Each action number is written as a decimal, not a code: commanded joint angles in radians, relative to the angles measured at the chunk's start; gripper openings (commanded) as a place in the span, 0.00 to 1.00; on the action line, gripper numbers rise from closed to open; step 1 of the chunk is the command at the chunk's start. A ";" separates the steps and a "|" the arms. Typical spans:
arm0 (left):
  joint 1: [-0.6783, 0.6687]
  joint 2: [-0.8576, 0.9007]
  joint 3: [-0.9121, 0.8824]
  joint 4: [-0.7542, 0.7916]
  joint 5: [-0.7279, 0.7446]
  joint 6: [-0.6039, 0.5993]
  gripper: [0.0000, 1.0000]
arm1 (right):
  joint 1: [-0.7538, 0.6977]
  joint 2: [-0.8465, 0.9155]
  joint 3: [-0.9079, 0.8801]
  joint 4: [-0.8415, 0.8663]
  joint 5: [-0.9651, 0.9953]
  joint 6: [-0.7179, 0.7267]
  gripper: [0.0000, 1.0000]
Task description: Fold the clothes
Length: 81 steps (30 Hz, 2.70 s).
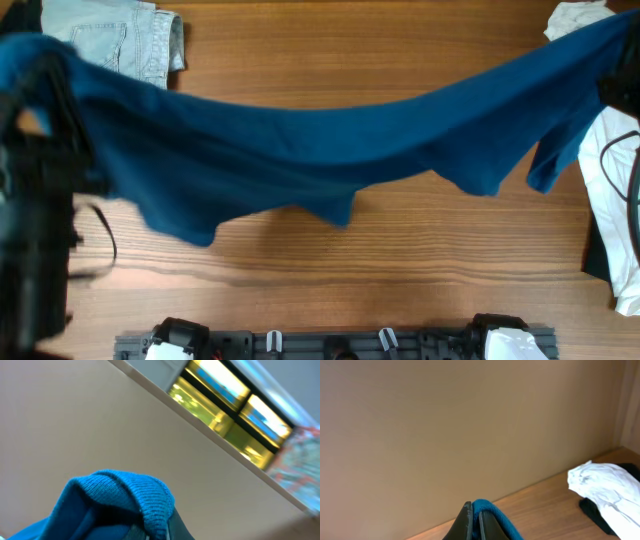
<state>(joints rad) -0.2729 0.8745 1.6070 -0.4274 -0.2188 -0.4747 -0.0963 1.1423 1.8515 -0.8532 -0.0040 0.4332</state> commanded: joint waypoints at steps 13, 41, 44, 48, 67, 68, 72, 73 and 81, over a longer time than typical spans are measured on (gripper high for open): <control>0.003 0.919 0.119 0.110 -0.104 0.079 0.04 | -0.002 0.543 0.014 -0.032 0.064 0.067 0.04; -0.142 0.977 0.119 -0.721 0.461 0.079 1.00 | 0.014 0.807 -0.150 -0.287 -0.259 -0.163 0.89; -0.209 0.981 0.111 -0.776 0.460 0.080 1.00 | 0.021 0.816 -0.226 -0.229 -0.282 -0.123 0.89; -0.319 0.993 0.072 -0.776 0.456 0.079 1.00 | 0.020 0.832 -0.338 -0.109 -0.338 -0.110 0.87; -0.396 1.061 0.042 -0.774 0.374 0.042 1.00 | 0.040 0.962 -0.372 0.050 -0.288 -0.064 0.72; -0.396 1.061 0.042 -0.774 0.374 0.042 1.00 | 0.040 0.964 -0.372 0.063 -0.288 -0.064 0.71; -0.396 1.061 0.042 -0.774 0.374 0.042 1.00 | 0.039 0.964 -0.372 0.095 -0.288 -0.055 0.54; -0.396 1.061 0.042 -0.774 0.374 0.042 1.00 | 0.039 0.964 -0.372 0.095 -0.288 -0.049 0.52; -0.396 1.061 0.042 -0.774 0.374 0.042 1.00 | 0.039 0.964 -0.372 0.098 -0.277 -0.048 0.34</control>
<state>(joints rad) -0.6724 1.9312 1.6547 -1.2015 0.1684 -0.4240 -0.0593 2.0842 1.4815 -0.7605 -0.3023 0.3786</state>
